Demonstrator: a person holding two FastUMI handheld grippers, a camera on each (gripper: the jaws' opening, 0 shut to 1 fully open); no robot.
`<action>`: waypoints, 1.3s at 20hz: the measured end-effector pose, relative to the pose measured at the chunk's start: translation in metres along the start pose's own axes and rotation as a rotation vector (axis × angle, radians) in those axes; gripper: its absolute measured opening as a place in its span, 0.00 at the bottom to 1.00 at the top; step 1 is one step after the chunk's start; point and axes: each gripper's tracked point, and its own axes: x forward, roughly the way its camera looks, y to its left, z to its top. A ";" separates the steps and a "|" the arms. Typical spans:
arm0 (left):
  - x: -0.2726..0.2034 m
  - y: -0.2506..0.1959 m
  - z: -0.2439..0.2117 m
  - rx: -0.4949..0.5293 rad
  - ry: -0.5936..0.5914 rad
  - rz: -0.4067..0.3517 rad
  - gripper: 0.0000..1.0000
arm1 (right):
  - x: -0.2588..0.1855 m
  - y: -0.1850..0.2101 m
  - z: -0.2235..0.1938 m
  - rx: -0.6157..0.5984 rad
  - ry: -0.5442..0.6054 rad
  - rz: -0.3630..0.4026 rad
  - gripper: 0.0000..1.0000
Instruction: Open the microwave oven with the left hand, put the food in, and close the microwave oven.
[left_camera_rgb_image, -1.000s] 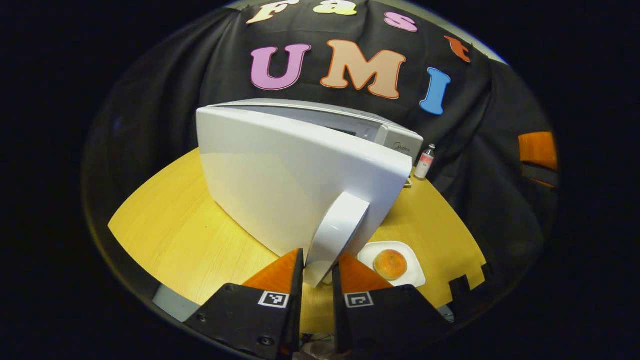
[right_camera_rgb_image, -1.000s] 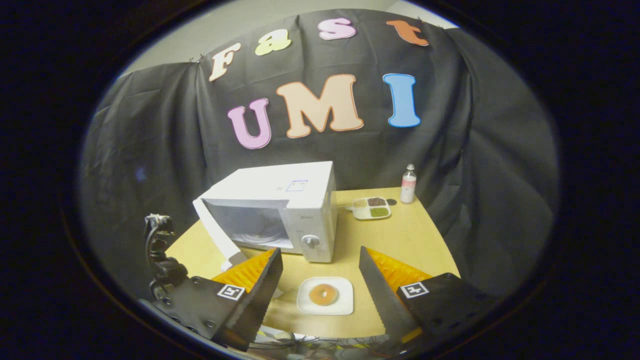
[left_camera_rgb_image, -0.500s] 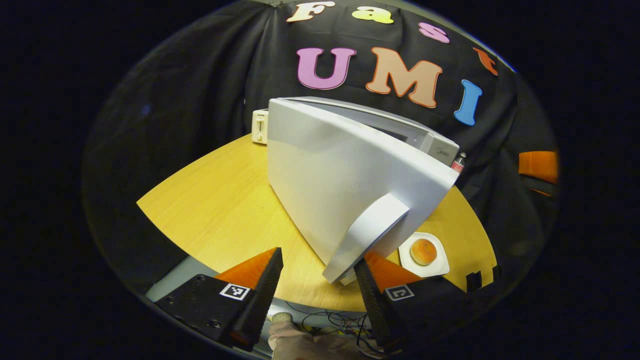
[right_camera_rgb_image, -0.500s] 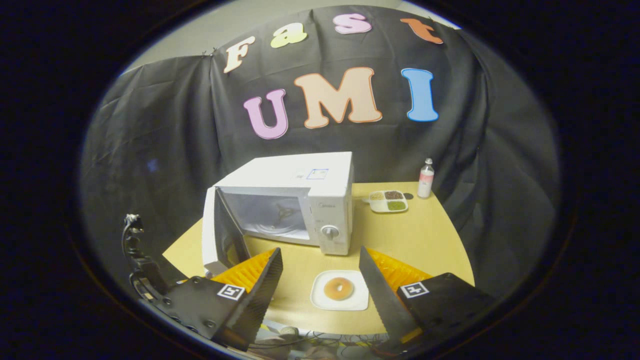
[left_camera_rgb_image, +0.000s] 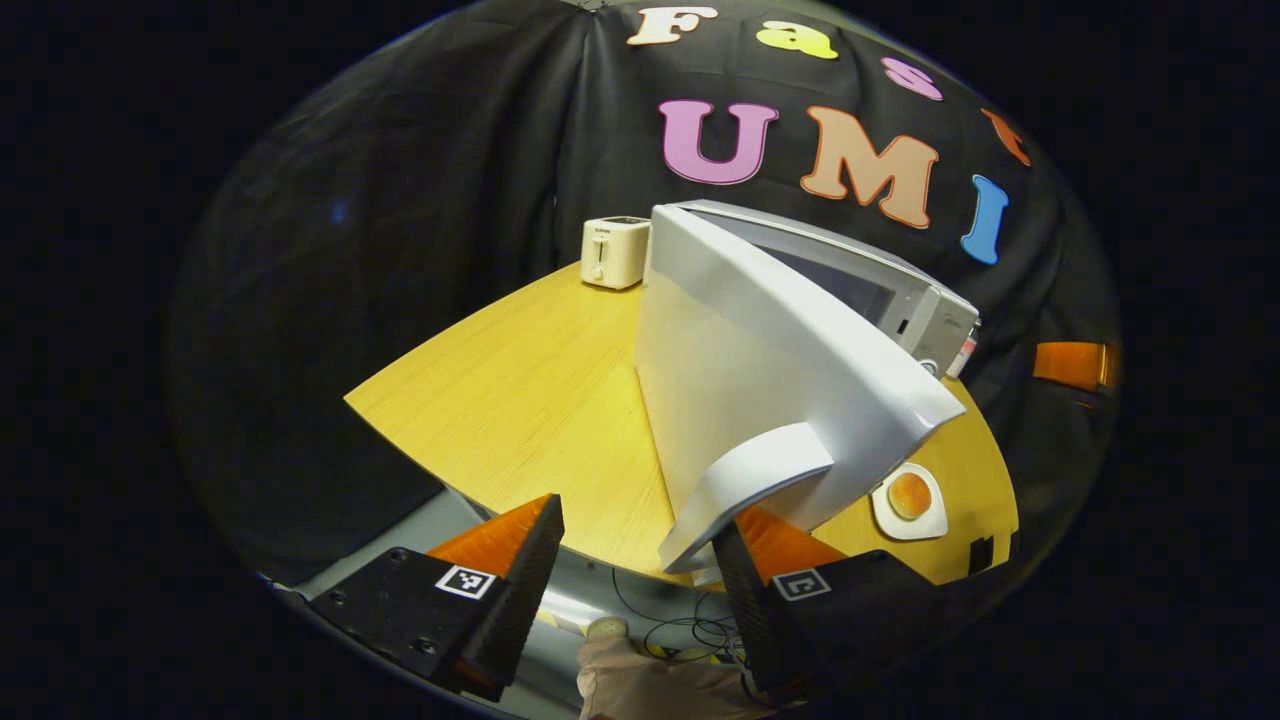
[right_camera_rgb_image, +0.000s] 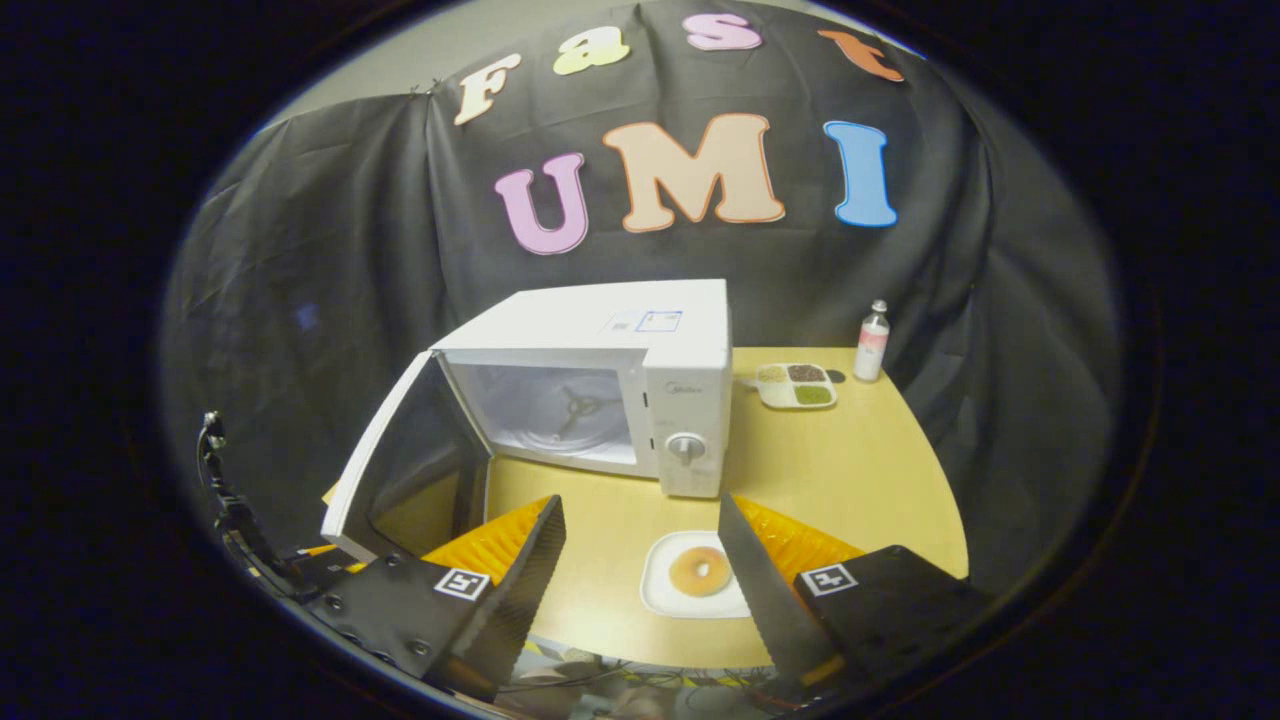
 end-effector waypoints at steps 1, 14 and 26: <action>-0.001 0.005 -0.001 -0.008 0.006 -0.001 0.85 | 0.004 0.006 0.000 -0.003 0.001 0.005 0.92; -0.004 0.063 0.006 0.011 0.081 -0.074 0.87 | 0.057 0.003 -0.039 0.089 0.050 -0.093 0.92; -0.009 0.128 0.010 0.018 0.084 -0.006 0.89 | 0.117 -0.062 -0.166 0.098 0.344 -0.232 0.97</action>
